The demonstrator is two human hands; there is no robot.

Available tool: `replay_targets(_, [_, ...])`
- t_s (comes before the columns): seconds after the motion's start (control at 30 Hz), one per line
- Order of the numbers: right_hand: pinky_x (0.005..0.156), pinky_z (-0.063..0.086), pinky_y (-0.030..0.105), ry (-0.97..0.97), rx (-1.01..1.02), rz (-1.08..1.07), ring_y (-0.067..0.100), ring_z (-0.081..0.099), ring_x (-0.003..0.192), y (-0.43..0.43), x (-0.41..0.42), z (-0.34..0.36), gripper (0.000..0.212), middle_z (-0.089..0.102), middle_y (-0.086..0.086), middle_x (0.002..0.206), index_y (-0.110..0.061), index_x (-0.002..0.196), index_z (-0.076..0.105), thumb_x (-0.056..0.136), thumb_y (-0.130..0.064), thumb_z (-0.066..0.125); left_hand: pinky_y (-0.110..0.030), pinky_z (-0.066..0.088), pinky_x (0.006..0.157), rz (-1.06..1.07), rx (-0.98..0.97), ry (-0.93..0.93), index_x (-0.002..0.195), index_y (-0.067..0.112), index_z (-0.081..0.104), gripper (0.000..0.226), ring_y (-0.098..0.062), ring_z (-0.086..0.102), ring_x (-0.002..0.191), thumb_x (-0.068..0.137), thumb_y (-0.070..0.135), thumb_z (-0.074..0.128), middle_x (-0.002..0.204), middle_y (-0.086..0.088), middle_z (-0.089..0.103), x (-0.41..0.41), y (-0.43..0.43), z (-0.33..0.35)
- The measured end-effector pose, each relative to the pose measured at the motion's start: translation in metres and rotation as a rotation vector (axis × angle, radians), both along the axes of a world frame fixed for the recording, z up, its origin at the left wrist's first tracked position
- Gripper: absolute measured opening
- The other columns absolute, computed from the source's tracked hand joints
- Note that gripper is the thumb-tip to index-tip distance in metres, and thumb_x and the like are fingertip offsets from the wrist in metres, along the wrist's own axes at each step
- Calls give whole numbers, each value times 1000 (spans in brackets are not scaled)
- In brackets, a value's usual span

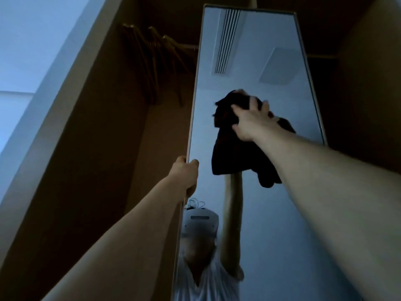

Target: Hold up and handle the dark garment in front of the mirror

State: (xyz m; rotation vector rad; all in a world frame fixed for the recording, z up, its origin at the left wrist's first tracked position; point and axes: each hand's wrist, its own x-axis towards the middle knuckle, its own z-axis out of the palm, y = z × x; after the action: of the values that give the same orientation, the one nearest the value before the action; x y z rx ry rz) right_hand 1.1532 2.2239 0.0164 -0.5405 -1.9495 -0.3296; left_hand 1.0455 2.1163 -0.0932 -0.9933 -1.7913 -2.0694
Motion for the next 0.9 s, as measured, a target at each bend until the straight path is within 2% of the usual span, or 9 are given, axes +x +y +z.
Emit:
replay_targets(0.13, [109,13,65,70,-26,119,42,-9,141,-19,-12,-36,71,-14,7,157,-36,149,14,91,-19,53,-24,43,56,60,-29,56,142,9,32,45,-14,52,64,100,23,39,115,-18,59,-3,1,3])
replay_targets(0.27, [110,8,62,-27,175,217,37,-15,142,-11,-22,-104,63,-14,1,157,-38,146,16,91,-44,45,-30,40,82,71,-18,68,145,6,29,49,-31,53,116,102,27,39,137,-18,47,-3,2,4])
replay_targets(0.3, [110,7,62,-40,193,209,36,-15,142,-8,-23,-102,63,-12,0,157,-39,146,17,90,-49,45,-32,42,87,65,-29,57,145,7,29,50,-33,51,119,102,28,40,136,-18,48,-4,3,4])
replay_targets(0.37, [110,7,64,-52,199,221,36,-12,142,-7,-26,-77,61,-8,-1,157,-40,145,22,90,-49,47,-31,53,76,27,-25,19,144,9,30,49,-30,62,95,101,28,41,113,-18,60,-3,3,3])
replay_targets(0.43, [110,8,65,-64,206,231,35,-10,142,-9,-29,-36,59,-5,-1,158,-40,145,24,92,-43,49,-30,48,56,11,-34,-9,139,9,34,44,-25,56,63,99,26,41,86,-16,61,-2,2,2])
replay_targets(0.47, [110,9,64,-70,198,235,35,-8,143,-11,-30,-11,59,-4,0,158,-40,145,24,92,-41,50,-32,45,55,9,-43,-17,136,8,37,42,-24,53,58,97,25,42,81,-15,60,-3,0,3])
replay_targets(0.67, [109,16,62,6,132,283,37,4,141,-30,-29,59,59,12,2,155,-38,143,31,88,-37,55,-29,38,52,2,-82,-54,126,6,46,33,-15,45,54,97,22,44,69,-6,54,9,-11,7])
replay_targets(0.8, [109,16,58,-5,351,390,26,13,140,-26,-30,-15,46,28,-1,149,-33,128,52,82,-41,55,-26,40,51,18,-73,-47,131,12,44,34,-16,47,58,99,25,44,79,-8,56,15,-14,5])
replay_targets(0.9, [111,6,56,-91,468,480,24,6,143,-11,-28,-69,52,28,-3,150,-32,127,54,78,-46,44,-27,39,54,4,-10,-41,115,2,53,24,-18,45,57,98,14,41,73,-11,53,17,-13,2])
